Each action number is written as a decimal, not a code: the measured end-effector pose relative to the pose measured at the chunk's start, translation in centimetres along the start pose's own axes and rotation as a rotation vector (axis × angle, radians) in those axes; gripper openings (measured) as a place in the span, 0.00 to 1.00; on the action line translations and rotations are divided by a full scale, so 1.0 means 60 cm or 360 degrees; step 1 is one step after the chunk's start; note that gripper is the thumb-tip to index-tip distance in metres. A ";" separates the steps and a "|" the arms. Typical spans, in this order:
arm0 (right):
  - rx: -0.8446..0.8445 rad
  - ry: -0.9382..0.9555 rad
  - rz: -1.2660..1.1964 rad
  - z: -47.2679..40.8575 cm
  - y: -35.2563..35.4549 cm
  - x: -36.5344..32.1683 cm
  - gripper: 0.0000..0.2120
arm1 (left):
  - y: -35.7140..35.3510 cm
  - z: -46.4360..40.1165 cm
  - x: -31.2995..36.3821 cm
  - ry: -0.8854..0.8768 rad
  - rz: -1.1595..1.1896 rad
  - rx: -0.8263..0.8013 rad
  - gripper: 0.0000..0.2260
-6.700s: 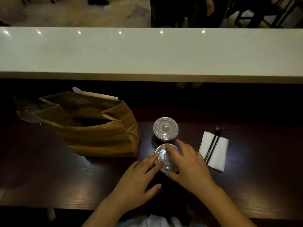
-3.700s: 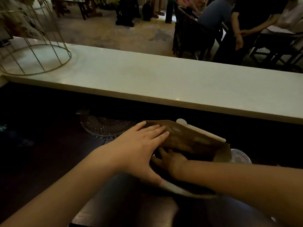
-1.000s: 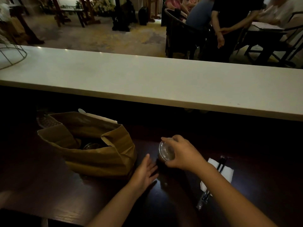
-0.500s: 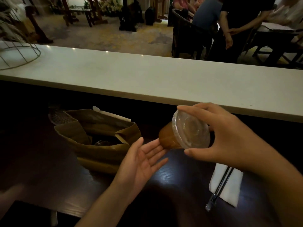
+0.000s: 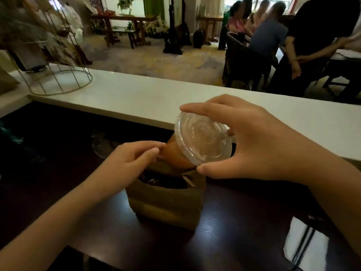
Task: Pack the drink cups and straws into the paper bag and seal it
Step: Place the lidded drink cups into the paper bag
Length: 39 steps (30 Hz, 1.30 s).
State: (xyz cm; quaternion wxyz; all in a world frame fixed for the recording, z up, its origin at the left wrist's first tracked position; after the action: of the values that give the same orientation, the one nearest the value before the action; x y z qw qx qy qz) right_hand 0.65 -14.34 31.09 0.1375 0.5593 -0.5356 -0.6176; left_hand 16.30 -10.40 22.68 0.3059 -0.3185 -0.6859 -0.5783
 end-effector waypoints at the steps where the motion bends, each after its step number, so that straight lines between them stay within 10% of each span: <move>1: -0.0029 -0.0004 0.0015 -0.014 -0.011 -0.004 0.40 | 0.006 -0.008 -0.006 -0.0153 -0.0426 -0.0067 0.10; 7: -0.0214 -0.0069 0.0193 -0.065 -0.087 -0.010 0.40 | -0.027 -0.037 -0.084 -0.0414 -0.1571 -0.0574 0.14; 20: -0.0519 -0.0267 0.0250 -0.122 -0.228 0.020 0.38 | -0.012 -0.029 -0.138 -0.0425 -0.1563 -0.0755 0.53; 39: -0.1035 -0.1216 0.0730 -0.062 -0.363 0.184 0.41 | -0.018 -0.025 -0.155 -0.0620 -0.1658 -0.0794 0.55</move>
State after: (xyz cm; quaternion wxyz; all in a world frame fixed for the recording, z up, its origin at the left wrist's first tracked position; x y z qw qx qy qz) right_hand 9.40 -16.27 8.06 0.2301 0.0931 -0.4371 -0.8645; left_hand 21.22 -12.77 14.90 -0.2322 -0.1030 -0.6388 -0.7263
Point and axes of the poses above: each hand's wrist, its own z-axis away from the middle knuckle, its own y-axis out of the back of the hand, x = y × z, the point moved 8 cm from there along -z, towards the middle knuckle, and after that the axes turned 8 degrees about -z, right-handed, at the moved point
